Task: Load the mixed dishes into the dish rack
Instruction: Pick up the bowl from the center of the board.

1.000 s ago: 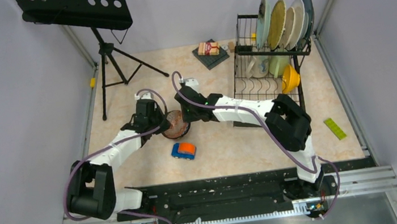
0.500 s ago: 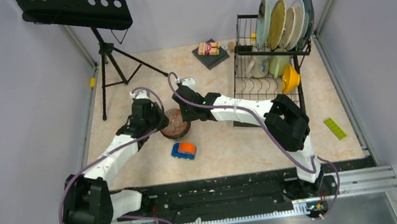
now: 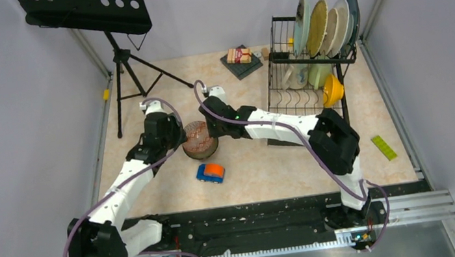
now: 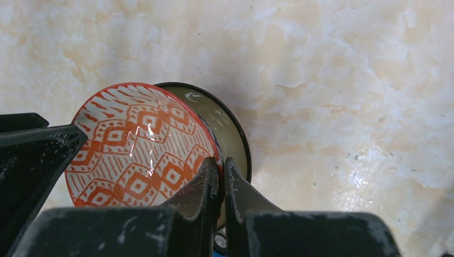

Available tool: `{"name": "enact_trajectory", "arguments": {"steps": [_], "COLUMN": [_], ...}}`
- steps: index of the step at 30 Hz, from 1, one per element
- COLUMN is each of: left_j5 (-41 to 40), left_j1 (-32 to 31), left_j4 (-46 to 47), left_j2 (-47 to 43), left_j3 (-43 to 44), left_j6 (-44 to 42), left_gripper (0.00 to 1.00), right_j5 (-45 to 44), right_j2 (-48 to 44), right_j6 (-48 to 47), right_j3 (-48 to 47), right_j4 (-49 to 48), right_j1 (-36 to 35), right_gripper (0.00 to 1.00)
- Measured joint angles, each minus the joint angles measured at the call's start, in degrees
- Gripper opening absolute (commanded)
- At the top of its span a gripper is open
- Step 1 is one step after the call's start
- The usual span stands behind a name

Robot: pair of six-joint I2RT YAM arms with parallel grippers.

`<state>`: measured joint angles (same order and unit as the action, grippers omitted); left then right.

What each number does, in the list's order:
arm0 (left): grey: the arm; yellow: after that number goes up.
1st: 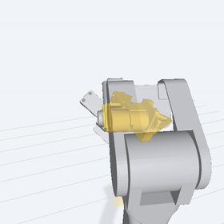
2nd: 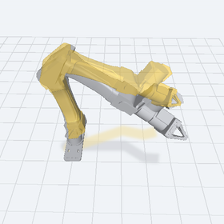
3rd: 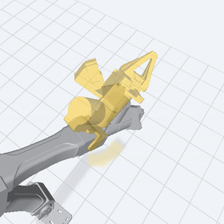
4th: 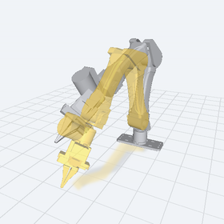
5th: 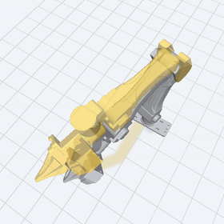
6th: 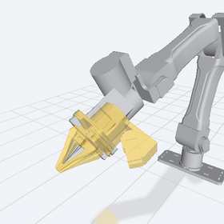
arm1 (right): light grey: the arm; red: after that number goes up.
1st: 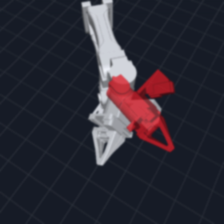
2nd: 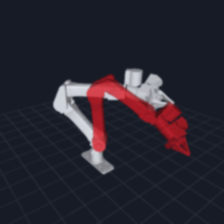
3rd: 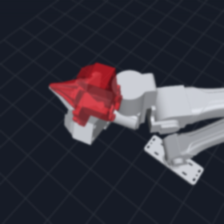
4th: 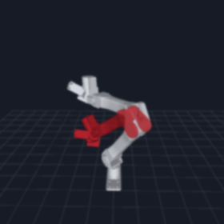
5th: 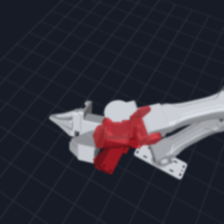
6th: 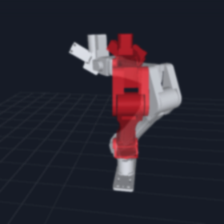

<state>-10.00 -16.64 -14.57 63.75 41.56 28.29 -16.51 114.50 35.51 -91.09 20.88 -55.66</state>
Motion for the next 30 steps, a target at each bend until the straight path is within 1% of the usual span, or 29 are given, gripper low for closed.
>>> {"name": "enact_trajectory", "arguments": {"steps": [5, 7, 11, 14, 16, 20, 21, 22, 23, 24, 26, 27, 30], "left_j5": [0.9, 3.0, 7.5, 10.2, 11.1, 13.1, 13.5, 13.8, 13.9, 14.3, 15.1, 15.5, 16.9], "left_j1": [0.0, 0.0, 0.0, 0.0, 0.0, -0.1, -0.2, -0.2, -0.3, -0.3, -0.3, -0.3, -0.2], "left_j4": [-1.4, -1.3, -0.2, 0.5, 0.8, 0.7, 0.6, 0.4, 0.4, 0.4, 0.4, 0.4, 0.9], "left_j2": [0.5, 0.5, 0.5, 0.7, 1.1, 2.1, 2.2, 2.3, 2.4, 2.5, 2.5, 2.7, 4.0], "left_j3": [0.9, 0.9, 0.9, 0.9, 1.0, 1.2, 1.2, 1.2, 1.2, 1.3, 1.4, 1.4, 1.5], "left_j6": [-1.5, -1.7, -2.4, -2.6, -2.8, -3.1, -3.3, -3.3, -3.3, -3.2, -3.2, -3.1, -2.4], "left_gripper": [0.47, 0.45, 0.36, 0.22, 0.18, 0.03, 0.0, 0.0, 0.0, 0.0, 0.0, 0.0, 0.0], "right_j5": [0.1, 0.2, 0.5, 0.7, 0.7, 1.5, 2.0, 2.6, 3.1, 3.7, 4.7, 5.7, 10.3], "right_j2": [-3.9, -5.2, -6.9, -8.2, -9.2, -11.1, -11.6, -11.9, -12.3, -12.9, -13.7, -14.3, -16.6], "right_j6": [0.1, 0.1, 0.0, 0.0, -0.3, -0.5, -0.6, -0.6, -0.5, -0.5, -0.5, -0.4, 0.7], "right_j3": [4.8, 6.3, 8.0, 9.5, 10.7, 13.2, 13.9, 14.3, 14.7, 15.4, 16.5, 17.3, 20.0], "right_j4": [-3.5, -4.6, -6.8, -8.2, -9.1, -10.4, -11.1, -11.6, -12.1, -12.7, -13.5, -14.2, -17.5], "right_j1": [0.0, 0.0, 0.0, 0.1, 0.3, 1.0, 1.3, 1.6, 1.9, 2.2, 2.6, 3.0, 4.2], "right_gripper": [0.0, 0.0, 0.0, 0.0, 0.0, 0.0, 0.0, 0.0, 0.03, 0.09, 0.28, 0.36, 0.52]}}
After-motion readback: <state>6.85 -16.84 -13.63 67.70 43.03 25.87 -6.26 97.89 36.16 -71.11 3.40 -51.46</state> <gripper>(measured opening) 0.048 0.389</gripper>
